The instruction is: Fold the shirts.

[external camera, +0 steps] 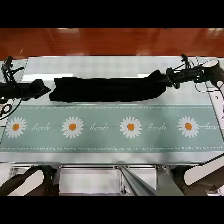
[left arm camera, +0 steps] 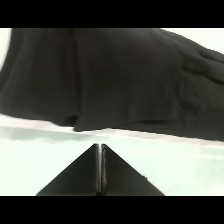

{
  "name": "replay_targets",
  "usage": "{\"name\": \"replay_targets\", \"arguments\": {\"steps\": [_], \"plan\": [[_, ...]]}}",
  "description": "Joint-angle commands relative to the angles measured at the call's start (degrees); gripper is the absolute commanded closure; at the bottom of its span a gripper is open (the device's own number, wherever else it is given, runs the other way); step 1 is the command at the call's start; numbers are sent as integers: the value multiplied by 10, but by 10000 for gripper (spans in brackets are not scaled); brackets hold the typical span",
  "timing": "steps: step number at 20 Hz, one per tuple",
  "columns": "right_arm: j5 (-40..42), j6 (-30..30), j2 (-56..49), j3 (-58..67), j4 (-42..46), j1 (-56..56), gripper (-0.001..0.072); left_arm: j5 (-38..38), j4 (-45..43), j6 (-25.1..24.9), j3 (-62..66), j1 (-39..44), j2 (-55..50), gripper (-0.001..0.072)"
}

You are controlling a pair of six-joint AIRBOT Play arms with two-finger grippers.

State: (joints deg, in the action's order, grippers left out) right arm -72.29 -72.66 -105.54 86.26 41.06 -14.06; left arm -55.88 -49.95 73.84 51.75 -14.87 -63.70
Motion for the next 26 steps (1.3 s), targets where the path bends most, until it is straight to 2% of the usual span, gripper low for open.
{"name": "replay_targets", "arguments": {"steps": [1,6,11,13,16,18,22,26], "plan": [[1,-15,66,-9,62,0,690,9,46,-44,3,37,-4,686],[-6,-2,218,-98,78,-32,690,98,50,-41,38,199,-58,686],[-30,1,384,-193,77,-74,690,113,50,-5,219,384,-239,686],[-42,0,439,-222,76,-81,690,72,48,4,324,433,-325,687],[-56,-12,505,-244,76,-83,690,-5,48,58,474,488,-437,686],[-60,-22,538,-245,74,-83,690,-30,48,88,542,521,-491,687],[-75,-30,575,-245,66,-83,690,-73,56,105,611,565,-556,686],[-76,-30,577,-245,36,-83,689,-109,96,111,618,591,-577,686]]}}
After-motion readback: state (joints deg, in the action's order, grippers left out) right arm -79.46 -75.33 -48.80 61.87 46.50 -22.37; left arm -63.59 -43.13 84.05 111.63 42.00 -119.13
